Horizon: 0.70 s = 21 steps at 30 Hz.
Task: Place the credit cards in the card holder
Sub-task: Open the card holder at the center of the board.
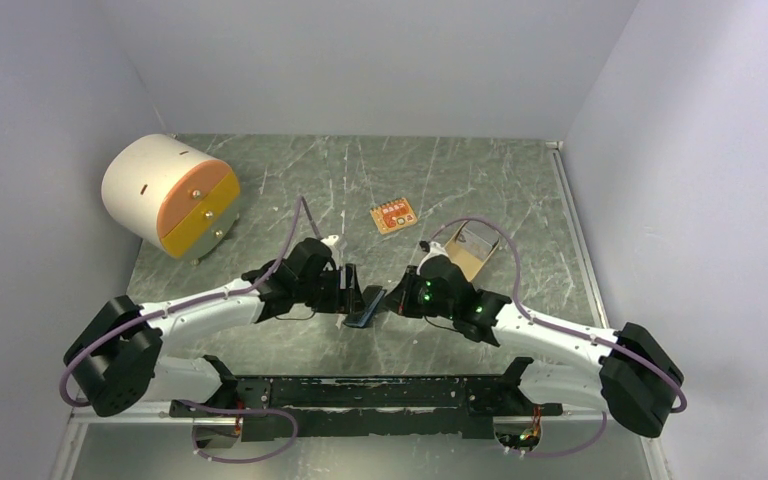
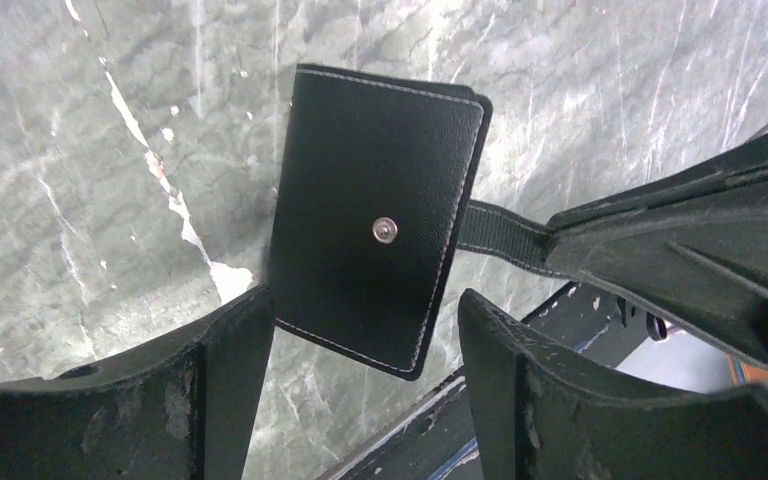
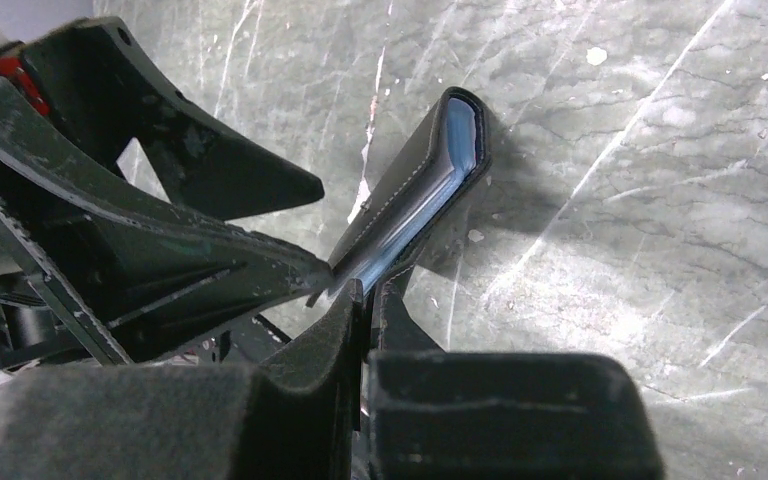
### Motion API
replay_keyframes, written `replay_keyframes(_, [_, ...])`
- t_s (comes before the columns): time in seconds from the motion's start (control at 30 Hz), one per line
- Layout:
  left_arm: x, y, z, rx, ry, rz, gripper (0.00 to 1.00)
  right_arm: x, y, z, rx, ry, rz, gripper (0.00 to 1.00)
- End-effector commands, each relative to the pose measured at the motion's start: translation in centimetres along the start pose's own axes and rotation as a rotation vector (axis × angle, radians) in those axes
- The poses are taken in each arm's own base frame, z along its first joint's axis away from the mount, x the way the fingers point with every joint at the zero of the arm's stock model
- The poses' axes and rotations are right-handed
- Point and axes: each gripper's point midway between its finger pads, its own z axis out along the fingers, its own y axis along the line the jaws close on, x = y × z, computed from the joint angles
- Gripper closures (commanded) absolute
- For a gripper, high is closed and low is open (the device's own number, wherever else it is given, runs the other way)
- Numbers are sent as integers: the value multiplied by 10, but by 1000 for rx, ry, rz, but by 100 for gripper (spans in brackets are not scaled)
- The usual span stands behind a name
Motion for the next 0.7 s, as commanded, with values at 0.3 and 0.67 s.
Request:
replay_keyframes(0.3, [-24,-4,-3,-39,-29,66,35,-11,12,-8,-38,-37,-33,100])
replay_keyframes(0.67, [-24,-15,4,25,47,83,26,-14,17,-8,-47,-37,-38,100])
